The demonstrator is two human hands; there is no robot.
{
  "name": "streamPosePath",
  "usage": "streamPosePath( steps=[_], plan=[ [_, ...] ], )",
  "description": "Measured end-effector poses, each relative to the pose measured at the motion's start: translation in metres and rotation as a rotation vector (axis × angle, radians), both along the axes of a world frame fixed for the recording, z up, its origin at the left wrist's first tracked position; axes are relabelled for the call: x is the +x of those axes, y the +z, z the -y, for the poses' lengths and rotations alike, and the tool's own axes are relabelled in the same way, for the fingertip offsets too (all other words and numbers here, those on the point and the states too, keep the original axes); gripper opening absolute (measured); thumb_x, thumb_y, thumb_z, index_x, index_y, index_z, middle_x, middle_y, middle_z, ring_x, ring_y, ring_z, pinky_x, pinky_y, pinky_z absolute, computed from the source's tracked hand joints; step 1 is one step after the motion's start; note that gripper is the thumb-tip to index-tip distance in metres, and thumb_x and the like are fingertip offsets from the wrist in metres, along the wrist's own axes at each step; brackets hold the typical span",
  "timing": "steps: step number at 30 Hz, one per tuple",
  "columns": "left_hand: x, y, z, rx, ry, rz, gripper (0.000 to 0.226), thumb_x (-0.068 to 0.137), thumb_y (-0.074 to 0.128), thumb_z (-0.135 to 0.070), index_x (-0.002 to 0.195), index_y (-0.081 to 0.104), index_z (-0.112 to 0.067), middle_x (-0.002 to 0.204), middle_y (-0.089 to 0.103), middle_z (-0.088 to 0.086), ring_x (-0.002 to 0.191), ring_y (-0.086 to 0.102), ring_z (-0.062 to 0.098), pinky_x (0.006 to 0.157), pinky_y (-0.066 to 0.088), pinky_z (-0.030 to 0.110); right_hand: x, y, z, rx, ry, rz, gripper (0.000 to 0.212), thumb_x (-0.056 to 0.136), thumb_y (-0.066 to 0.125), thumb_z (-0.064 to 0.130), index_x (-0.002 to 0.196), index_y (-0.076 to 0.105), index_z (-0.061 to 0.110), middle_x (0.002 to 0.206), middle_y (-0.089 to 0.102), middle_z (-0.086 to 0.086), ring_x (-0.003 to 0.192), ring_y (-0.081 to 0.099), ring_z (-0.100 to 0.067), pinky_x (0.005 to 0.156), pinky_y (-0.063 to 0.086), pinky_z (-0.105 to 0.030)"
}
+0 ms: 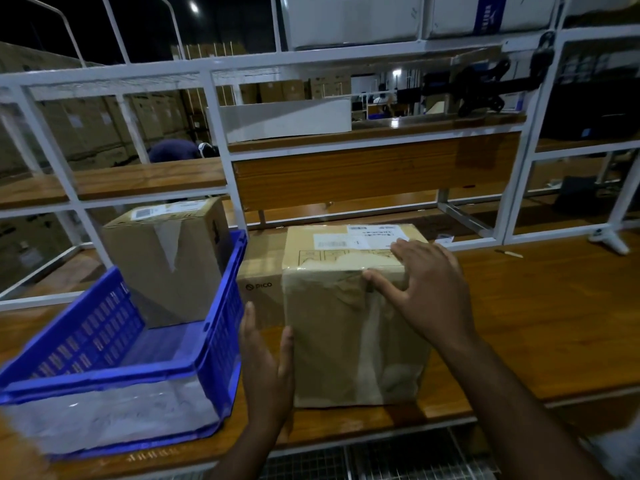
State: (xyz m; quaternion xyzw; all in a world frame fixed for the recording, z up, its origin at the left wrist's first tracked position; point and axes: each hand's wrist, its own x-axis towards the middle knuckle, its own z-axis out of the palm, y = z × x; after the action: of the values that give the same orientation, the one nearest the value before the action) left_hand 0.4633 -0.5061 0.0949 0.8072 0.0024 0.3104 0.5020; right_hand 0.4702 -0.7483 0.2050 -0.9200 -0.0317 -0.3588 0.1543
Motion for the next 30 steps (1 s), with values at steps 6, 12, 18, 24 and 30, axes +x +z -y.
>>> streamPosePath(
  steps=[6,12,18,24,30],
  plan=[
    [0.004,-0.043,0.001,-0.459,-0.098,-0.474,0.082,0.092,0.037,-0.077,0.153,0.038,-0.023,0.157,0.042,0.006,0.14,0.045,0.026,0.112,0.035,0.039,-0.009,-0.003,0.028,0.159,-0.092,-0.013,0.081,0.086,0.038,0.081,0.136,0.058,0.02,0.139,0.059,-0.001,0.131,0.049,-0.018,0.107,0.038,-0.047],
    [0.012,-0.052,0.021,-0.804,-0.448,-0.732,0.095,0.077,0.046,-0.084,0.156,0.031,-0.034,0.149,0.051,0.007,0.124,0.059,0.027,0.098,0.054,0.044,-0.026,-0.01,0.06,0.378,-0.161,-0.009,0.079,0.085,0.041,0.077,0.138,0.057,0.02,0.14,0.057,-0.002,0.129,0.049,-0.021,0.091,0.054,-0.049],
    [0.007,-0.037,0.052,-0.676,-0.673,-0.702,0.073,0.08,0.063,-0.065,0.145,0.037,-0.044,0.149,0.046,-0.002,0.128,0.053,0.021,0.102,0.052,0.047,-0.04,-0.035,0.092,0.575,-0.241,0.015,0.08,0.086,0.035,0.083,0.137,0.057,0.026,0.131,0.06,-0.001,0.119,0.054,-0.022,0.087,0.054,-0.043],
    [0.006,-0.002,0.079,-0.489,-0.794,-0.497,0.068,0.087,0.061,-0.053,0.148,0.035,-0.042,0.149,0.046,-0.011,0.122,0.057,0.005,0.085,0.055,0.025,-0.066,-0.057,0.127,0.89,-0.323,0.011,0.06,0.095,0.039,0.069,0.125,0.065,0.024,0.107,0.066,0.0,0.098,0.061,-0.024,0.076,0.048,-0.037],
    [0.034,0.049,0.109,-0.296,-0.906,-0.368,0.058,0.098,0.048,-0.047,0.153,0.029,-0.044,0.131,0.046,-0.023,0.097,0.061,-0.012,0.065,0.053,0.012,-0.062,-0.07,0.166,1.142,-0.35,-0.022,0.048,0.099,0.039,0.063,0.112,0.065,0.024,0.105,0.065,-0.004,0.097,0.06,-0.024,0.078,0.05,-0.039]
  ],
)
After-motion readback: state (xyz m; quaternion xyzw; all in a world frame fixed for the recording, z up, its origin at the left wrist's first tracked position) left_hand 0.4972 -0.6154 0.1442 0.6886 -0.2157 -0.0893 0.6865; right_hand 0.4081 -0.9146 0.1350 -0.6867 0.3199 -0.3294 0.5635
